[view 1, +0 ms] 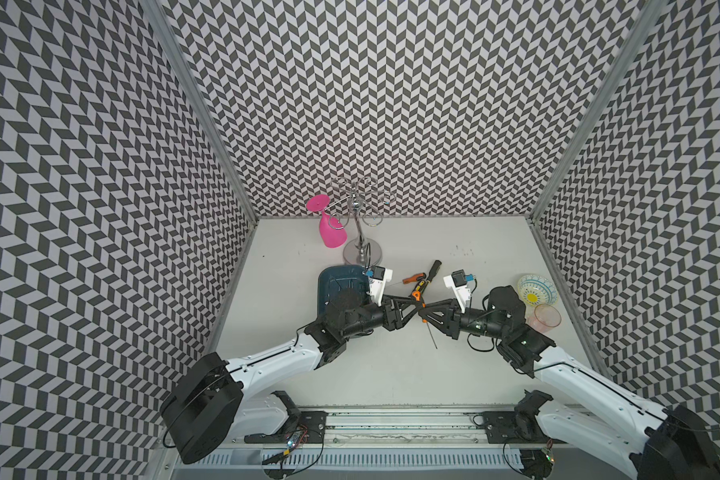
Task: Put the screwdriver on the desktop into the storage box
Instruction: Pick up the screwdriver from the center of the board.
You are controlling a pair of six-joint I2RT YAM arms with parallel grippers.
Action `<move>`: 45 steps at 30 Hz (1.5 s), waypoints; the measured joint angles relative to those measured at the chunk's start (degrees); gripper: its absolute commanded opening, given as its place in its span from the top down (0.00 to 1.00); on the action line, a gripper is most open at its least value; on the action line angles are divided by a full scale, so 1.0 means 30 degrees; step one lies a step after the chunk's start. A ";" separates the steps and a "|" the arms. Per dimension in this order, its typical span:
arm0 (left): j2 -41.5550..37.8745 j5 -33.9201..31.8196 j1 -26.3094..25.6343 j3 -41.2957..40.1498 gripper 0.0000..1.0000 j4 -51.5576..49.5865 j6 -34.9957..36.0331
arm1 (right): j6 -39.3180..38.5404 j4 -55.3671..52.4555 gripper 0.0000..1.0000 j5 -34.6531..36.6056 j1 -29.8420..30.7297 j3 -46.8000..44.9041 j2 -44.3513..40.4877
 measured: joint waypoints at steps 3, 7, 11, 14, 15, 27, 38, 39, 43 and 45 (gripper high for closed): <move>0.0000 0.0102 0.0000 0.0000 0.52 0.0277 -0.0117 | 0.0015 0.0182 0.82 -0.0131 0.0124 -0.0197 0.0000; 0.0007 0.0189 0.0000 0.0000 0.59 0.0503 -0.0284 | 0.0160 0.0605 0.82 -0.0262 0.0255 -0.0423 0.0000; 0.0175 0.0510 -0.0007 0.0000 0.64 0.1013 -0.0437 | 0.0364 0.0903 0.82 -0.0335 0.0291 -0.0474 0.0007; 0.0350 0.0729 -0.0095 0.0000 0.70 0.1319 -0.0656 | 0.0452 0.0969 0.82 -0.0321 0.0321 -0.0495 0.0029; 0.0379 0.0729 -0.0124 0.0000 0.72 0.1377 -0.0692 | 0.0459 0.0969 0.82 -0.0306 0.0328 -0.0495 0.0029; 0.0393 0.0721 -0.0160 0.0000 0.96 0.1282 -0.0699 | 0.0495 0.1005 0.60 -0.0087 0.0393 -0.0532 0.0051; -0.0590 -0.0233 -0.0168 0.0015 0.99 -0.0175 -0.0066 | 0.0066 0.0641 0.56 0.0306 0.0780 -0.0539 0.0270; -0.0619 -0.0248 -0.0160 0.0015 1.00 -0.0175 -0.0029 | -0.0036 0.0532 0.56 0.0372 0.0896 -0.0576 0.0321; -0.0627 -0.0291 -0.0160 0.0015 1.00 -0.0270 0.0058 | -0.0233 0.0160 0.57 0.0648 0.1282 -0.0896 0.0408; -0.0627 -0.0284 -0.0160 0.0015 1.00 -0.0306 0.0073 | -0.0321 0.0044 0.61 0.0809 0.1392 -0.0940 0.0401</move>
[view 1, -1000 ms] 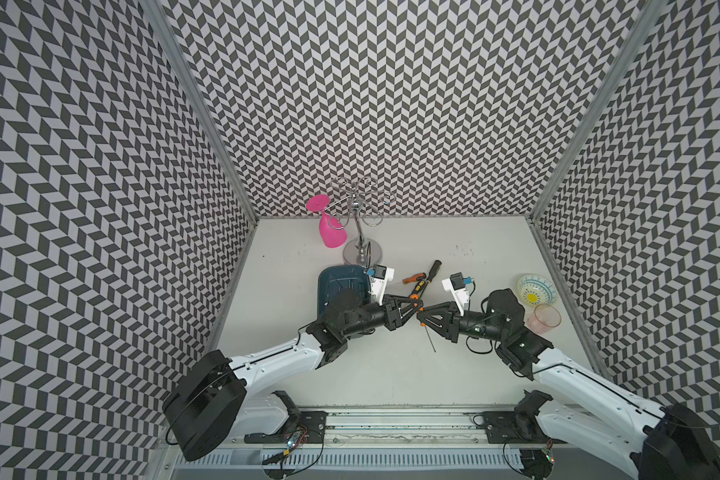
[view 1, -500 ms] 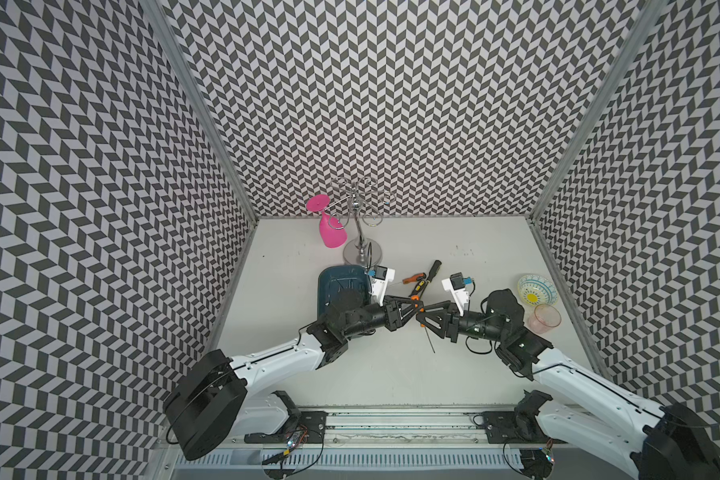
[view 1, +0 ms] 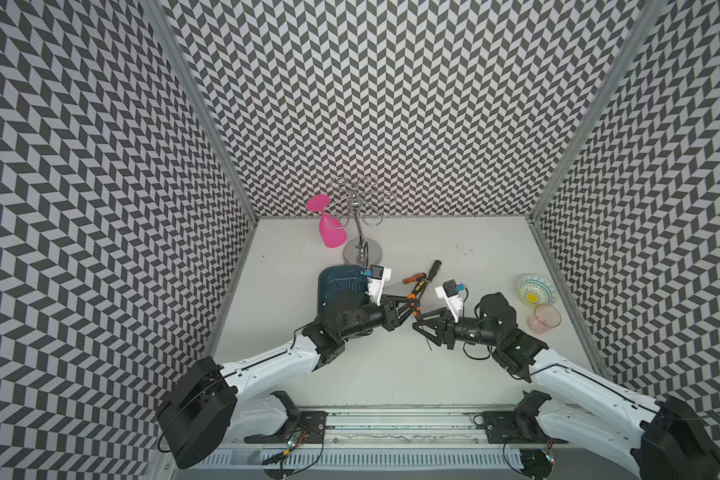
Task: Put the screwdriver on the desktop into the storage box
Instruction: Pick up the screwdriver from the center of the board.
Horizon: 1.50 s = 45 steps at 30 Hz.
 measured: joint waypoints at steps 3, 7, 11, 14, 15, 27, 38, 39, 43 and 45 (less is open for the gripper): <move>0.0000 -0.0022 0.0007 0.0000 0.98 -0.0022 0.0036 | -0.0131 -0.0146 0.74 0.0255 0.0036 0.0000 -0.0117; 0.0000 0.0015 0.0036 0.0000 0.82 -0.0073 0.0029 | -0.0255 -0.0226 0.82 0.0408 0.0087 0.0000 -0.0357; 0.0000 0.0066 0.0036 0.0000 0.63 -0.0153 -0.0109 | -0.0255 -0.0226 0.83 0.0583 0.0124 0.0007 -0.0357; 0.0000 0.0066 0.0044 0.0000 0.59 -0.0146 -0.0284 | -0.0204 -0.0255 0.83 0.0758 0.0117 0.0007 -0.0372; 0.0000 0.0066 0.0036 0.0000 0.59 -0.0146 -0.0350 | -0.0189 -0.0255 0.83 0.0809 0.0117 0.0007 -0.0372; 0.0000 0.0372 -0.0087 -0.0605 0.60 0.0233 -0.0860 | 0.0328 0.0015 0.84 0.1086 0.0117 0.0022 -0.0372; 0.0430 0.0488 -0.0189 -0.0612 0.78 0.0998 -0.1129 | 0.0605 0.0590 0.84 0.0947 0.0102 0.0022 -0.0204; 0.0466 0.0474 -0.0189 -0.0612 0.80 0.1013 -0.1137 | 0.0634 0.0605 0.84 0.0940 0.0102 0.0022 -0.0160; 0.0656 0.0386 -0.0182 -0.0612 0.84 0.1107 -0.1137 | 0.0758 0.0758 0.83 0.0940 0.0102 0.0022 0.0102; 0.0765 0.0364 -0.0175 -0.0612 0.73 0.1137 -0.1137 | 0.0787 0.0787 0.84 0.0940 0.0080 0.0022 0.0226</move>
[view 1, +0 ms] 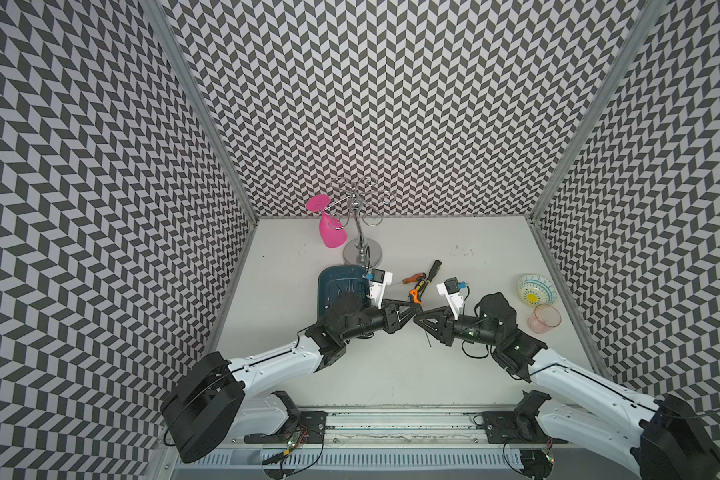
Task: Put the screwdriver on the desktop into the storage box
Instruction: Pick up the screwdriver from the center of the board.
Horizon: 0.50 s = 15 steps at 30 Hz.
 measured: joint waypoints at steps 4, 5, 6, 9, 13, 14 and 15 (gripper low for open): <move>0.0248 0.0007 -0.0007 0.0000 0.70 0.0197 -0.0015 | 0.0000 -0.0087 0.83 0.0015 -0.0015 0.0000 0.0051; 0.0284 0.0007 -0.0007 0.0000 0.70 0.0270 -0.0015 | 0.0007 -0.0087 0.84 0.0022 -0.0015 0.0000 0.0051; 0.0321 0.0015 -0.0007 0.0000 0.70 0.0313 -0.0015 | 0.0000 -0.0087 0.83 0.0022 -0.0015 0.0000 0.0051; 0.0423 0.0073 -0.0015 0.0000 0.67 0.0444 -0.0015 | -0.0007 -0.0036 0.84 -0.0007 -0.0015 0.0000 0.0066; 0.0750 0.0379 -0.0182 0.0007 0.65 0.0452 -0.0022 | -0.0022 0.0226 0.83 -0.0364 0.0022 0.0000 0.0175; 0.0831 0.0393 -0.0182 0.0007 0.69 0.0459 -0.0044 | -0.0022 0.0240 0.83 -0.0415 0.0022 0.0000 0.0182; 0.0896 0.0452 -0.0182 0.0022 0.73 0.0488 -0.0109 | -0.0015 0.0226 0.83 -0.0423 0.0022 0.0000 0.0204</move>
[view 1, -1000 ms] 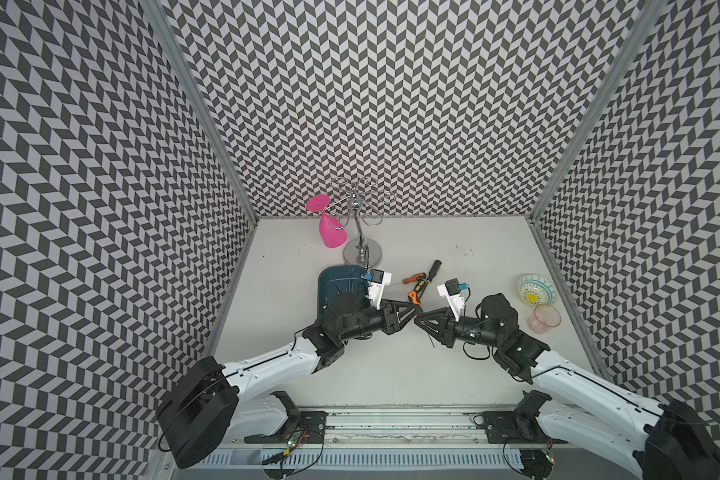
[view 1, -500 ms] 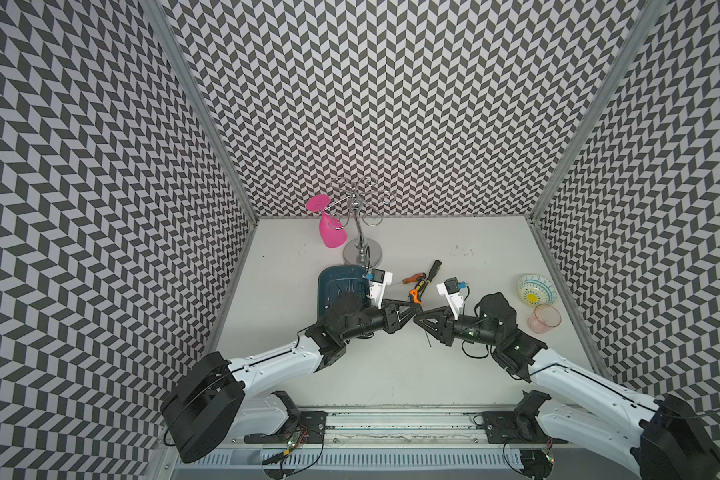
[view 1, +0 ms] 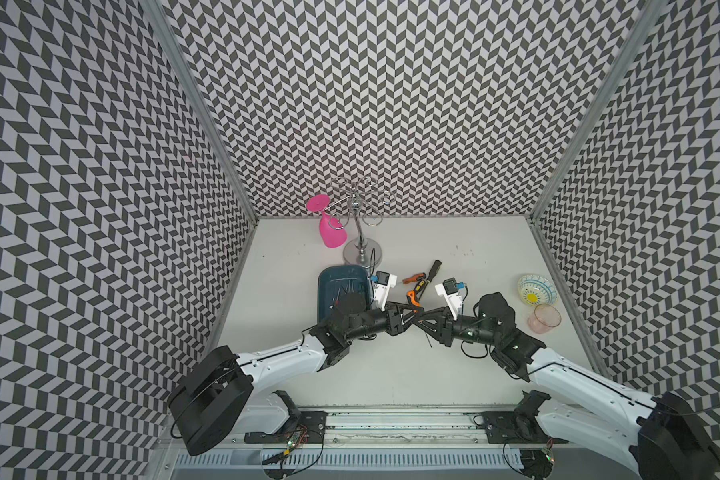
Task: Put the screwdriver on the desktop into the storage box
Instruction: Pick up the screwdriver from the center of the board, then place the screwdriver in the storage box.
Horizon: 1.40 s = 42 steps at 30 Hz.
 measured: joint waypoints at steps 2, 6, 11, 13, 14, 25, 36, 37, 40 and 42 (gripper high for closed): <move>0.0015 0.0058 0.0000 0.0000 0.77 0.0080 0.0007 | 0.0007 0.0044 0.83 0.0015 0.0000 0.0000 0.0124; 0.0000 0.0044 0.0000 0.0000 0.88 0.0022 0.0022 | -0.0015 0.0080 0.82 0.0036 0.0000 0.0000 0.0182; -0.0197 -0.0197 0.0007 0.0022 0.97 -0.0364 0.0248 | -0.0007 0.0051 0.59 0.0029 0.0000 0.0000 0.0219; -0.0430 -0.0481 0.0000 0.0175 0.98 -0.1042 0.0532 | -0.0109 0.0029 0.53 0.0095 0.0007 0.0000 0.0219; -0.0568 -0.0634 0.0007 0.0328 0.98 -0.1537 0.0685 | -0.0117 -0.0029 0.50 0.0226 0.0000 0.0000 0.0211; -0.2667 -0.3060 0.2718 0.3541 1.00 -1.0469 0.3322 | -0.0678 -0.1829 0.43 0.2790 0.0000 -0.0772 -0.1807; -0.0444 -0.9027 0.5595 0.9209 1.00 -2.1092 0.6535 | -0.0903 -0.3045 0.43 0.4138 0.0000 -0.1552 -0.1953; -0.0109 -0.9479 0.5676 0.9398 1.00 -2.1660 0.6703 | -0.0918 -0.3075 0.43 0.4189 0.0000 -0.1552 -0.1953; 0.1078 -1.0885 0.5778 0.9843 1.00 -2.3314 0.7125 | -0.0969 -0.3118 0.43 0.4379 0.0000 -0.1552 -0.1960; 0.1800 -1.1948 0.5814 0.9916 1.00 -2.4115 0.7271 | -0.0976 -0.3126 0.43 0.4452 0.0000 -0.1552 -0.1982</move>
